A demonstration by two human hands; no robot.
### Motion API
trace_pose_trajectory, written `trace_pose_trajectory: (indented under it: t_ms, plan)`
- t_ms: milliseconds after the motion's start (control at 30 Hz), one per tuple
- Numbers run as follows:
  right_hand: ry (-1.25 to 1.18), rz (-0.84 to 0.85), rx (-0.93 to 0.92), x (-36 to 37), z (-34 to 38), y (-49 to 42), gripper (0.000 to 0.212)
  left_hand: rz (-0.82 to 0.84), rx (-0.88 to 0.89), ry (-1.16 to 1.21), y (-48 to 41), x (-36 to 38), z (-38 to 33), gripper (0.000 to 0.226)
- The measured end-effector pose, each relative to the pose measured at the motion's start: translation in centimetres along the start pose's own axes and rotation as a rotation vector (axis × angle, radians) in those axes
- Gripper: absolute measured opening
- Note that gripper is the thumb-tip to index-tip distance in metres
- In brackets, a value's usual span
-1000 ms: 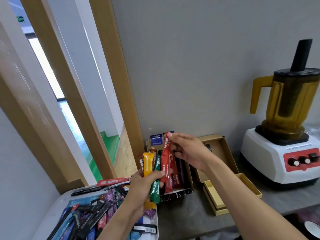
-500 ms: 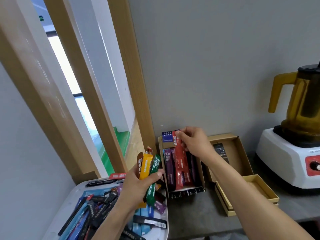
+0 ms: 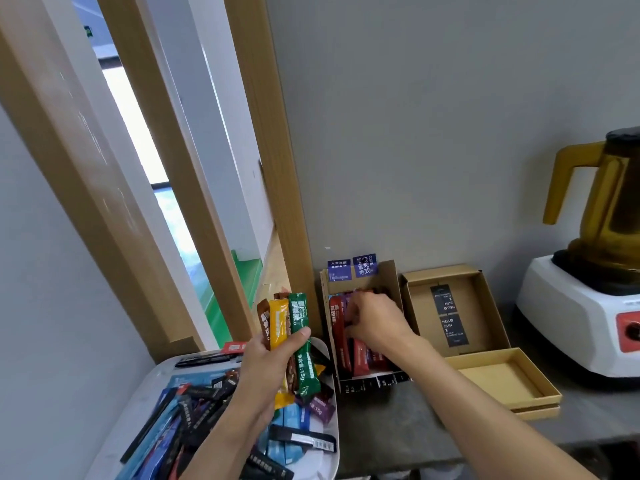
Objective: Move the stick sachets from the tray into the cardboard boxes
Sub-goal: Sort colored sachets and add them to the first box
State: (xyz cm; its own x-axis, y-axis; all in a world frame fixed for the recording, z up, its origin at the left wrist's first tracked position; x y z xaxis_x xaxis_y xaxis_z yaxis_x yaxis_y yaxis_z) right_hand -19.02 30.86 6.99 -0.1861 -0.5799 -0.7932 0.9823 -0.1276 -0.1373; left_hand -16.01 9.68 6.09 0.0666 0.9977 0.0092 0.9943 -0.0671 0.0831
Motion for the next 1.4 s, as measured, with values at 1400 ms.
trace_pose_trajectory:
  t_ms: [1400]
  plan:
    - [0.364,-0.116,-0.208,-4.4,0.9,-1.1,0.016,0.133,-0.070,0.012,0.4,3.9,-0.1,0.025]
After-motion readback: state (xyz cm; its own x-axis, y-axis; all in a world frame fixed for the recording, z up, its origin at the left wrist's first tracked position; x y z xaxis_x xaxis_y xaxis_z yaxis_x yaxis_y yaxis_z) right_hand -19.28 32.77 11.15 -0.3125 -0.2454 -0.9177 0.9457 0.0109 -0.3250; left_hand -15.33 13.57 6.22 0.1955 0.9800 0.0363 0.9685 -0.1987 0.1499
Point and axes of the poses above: each hand's wrist, its own y-axis away from the middle knuckle, its own x-axis out of the palm, z = x × y, the point moved 5 cm from there along -y, towards the middle knuckle, and after that the axes turned 4 degrees about -y, right-handed, at the moved point
